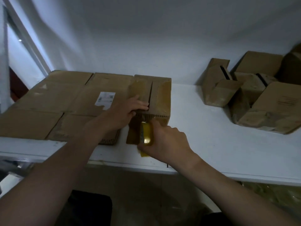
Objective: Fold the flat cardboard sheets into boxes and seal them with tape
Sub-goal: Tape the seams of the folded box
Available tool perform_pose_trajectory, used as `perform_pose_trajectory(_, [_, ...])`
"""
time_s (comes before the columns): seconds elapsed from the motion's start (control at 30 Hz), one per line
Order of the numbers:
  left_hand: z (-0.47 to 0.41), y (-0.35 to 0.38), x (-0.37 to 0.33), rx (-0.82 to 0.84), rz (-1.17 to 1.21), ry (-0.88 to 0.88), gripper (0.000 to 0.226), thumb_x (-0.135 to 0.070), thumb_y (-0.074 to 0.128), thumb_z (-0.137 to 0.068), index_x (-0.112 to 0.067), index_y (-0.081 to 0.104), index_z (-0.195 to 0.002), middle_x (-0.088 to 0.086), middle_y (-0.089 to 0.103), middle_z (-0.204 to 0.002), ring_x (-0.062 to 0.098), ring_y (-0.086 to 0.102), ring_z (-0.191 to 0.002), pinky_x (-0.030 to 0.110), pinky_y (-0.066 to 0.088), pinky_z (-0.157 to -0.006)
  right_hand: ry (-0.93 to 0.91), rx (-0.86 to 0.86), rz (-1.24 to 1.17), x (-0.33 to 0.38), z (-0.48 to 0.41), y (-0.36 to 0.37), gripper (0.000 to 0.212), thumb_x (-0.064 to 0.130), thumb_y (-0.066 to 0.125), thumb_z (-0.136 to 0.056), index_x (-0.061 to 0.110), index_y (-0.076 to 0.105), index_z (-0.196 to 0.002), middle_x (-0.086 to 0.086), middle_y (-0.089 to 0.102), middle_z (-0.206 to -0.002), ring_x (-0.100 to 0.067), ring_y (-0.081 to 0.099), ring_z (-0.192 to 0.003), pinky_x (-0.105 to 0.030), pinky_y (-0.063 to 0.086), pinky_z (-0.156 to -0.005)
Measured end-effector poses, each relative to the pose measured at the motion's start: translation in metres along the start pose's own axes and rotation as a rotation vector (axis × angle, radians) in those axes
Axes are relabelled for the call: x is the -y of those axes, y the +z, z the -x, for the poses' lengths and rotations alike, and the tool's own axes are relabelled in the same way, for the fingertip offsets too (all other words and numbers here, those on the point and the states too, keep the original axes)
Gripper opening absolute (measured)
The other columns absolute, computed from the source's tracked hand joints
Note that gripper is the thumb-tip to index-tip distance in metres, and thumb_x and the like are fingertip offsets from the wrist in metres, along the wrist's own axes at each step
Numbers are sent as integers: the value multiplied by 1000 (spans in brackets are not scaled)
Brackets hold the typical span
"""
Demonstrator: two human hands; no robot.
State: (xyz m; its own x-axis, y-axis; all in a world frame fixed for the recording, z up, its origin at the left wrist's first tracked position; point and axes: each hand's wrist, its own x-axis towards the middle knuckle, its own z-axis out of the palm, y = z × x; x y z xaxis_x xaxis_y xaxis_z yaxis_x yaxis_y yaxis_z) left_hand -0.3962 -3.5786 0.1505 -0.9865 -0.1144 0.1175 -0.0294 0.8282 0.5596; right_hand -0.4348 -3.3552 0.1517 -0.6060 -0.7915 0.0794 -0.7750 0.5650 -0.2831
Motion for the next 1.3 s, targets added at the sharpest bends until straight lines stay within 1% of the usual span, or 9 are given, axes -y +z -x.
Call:
perform_pose_trajectory(0.13, [5, 5, -2, -86, -11, -54, 46, 0, 45, -102, -23, 60, -139, -2, 35, -160, 21, 17, -153, 51, 19, -124, -33, -24, 58, -5, -10, -1, 63, 81, 46, -85, 35, 46, -129, 4, 65, -109, -22, 66, -90, -38, 57, -78])
perform_pose_trajectory(0.2, [5, 9, -3, -163, 8, -160, 40, -12, 47, -105, -33, 63, -135, 2, 33, -160, 23, 28, -147, 45, 27, -120, -34, -45, -28, -13, -18, -4, 50, 73, 45, -91, 40, 55, -128, 3, 56, -117, -22, 56, -103, -38, 53, -85])
perform_pose_trajectory(0.3, [3, 17, -8, -215, 152, -213, 35, -16, 48, -104, -34, 62, -132, -4, 56, -135, 18, 49, -130, 31, 41, -102, 54, -142, -275, -34, -35, -4, 35, 58, 53, -96, 42, 63, -126, -3, 33, -137, -27, 33, -127, -39, 39, -105])
perform_pose_trajectory(0.43, [6, 22, -7, -229, 210, -247, 38, -16, 47, -105, -33, 57, -138, -4, 56, -142, 16, 50, -131, 39, 44, -109, 153, -58, -697, -47, -57, 6, 49, 59, 47, -100, 41, 50, -145, 3, 23, -162, -11, 30, -144, -30, 28, -115])
perform_pose_trajectory(0.67, [36, 25, -29, -281, 204, -280, 37, -20, 47, -106, -31, 58, -140, -6, 56, -144, 14, 49, -132, 34, 42, -109, 200, -70, -645, -39, -46, 4, 59, 62, 40, -101, 33, 45, -151, 2, 40, -158, -17, 37, -144, -34, 30, -113])
perform_pose_trajectory(0.83, [78, 27, -41, -282, 213, -300, 37, -20, 49, -105, -33, 59, -138, -6, 58, -141, 13, 52, -128, 16, 42, -90, 193, -27, -652, -20, -7, 1, 59, 62, 42, -100, 33, 45, -151, 1, 41, -157, -18, 38, -143, -34, 31, -112])
perform_pose_trajectory(1.0, [119, 32, -58, -290, 226, -307, 37, -22, 50, -105, -35, 59, -138, -7, 59, -141, 16, 53, -130, 41, 49, -106, 199, -4, -653, -4, 34, 0, 58, 60, 46, -99, 33, 46, -151, 0, 42, -153, -19, 41, -141, -37, 35, -114])
perform_pose_trajectory(1.17, [146, 39, -78, -283, 194, -310, 37, -22, 49, -105, -35, 58, -139, -6, 57, -143, 15, 50, -132, 29, 41, -104, 204, 18, -621, 7, 66, -7, 59, 53, 48, -101, 29, 41, -154, -3, 40, -150, -21, 43, -137, -29, 34, -108])
perform_pose_trajectory(1.3, [159, 42, -83, -268, 161, -307, 37, -23, 50, -105, -36, 58, -139, -5, 58, -142, 16, 52, -131, 34, 43, -106, 184, 45, -582, 8, 79, -8, 58, 47, 50, -103, 26, 38, -156, -4, 36, -151, -22, 45, -135, -25, 32, -108])
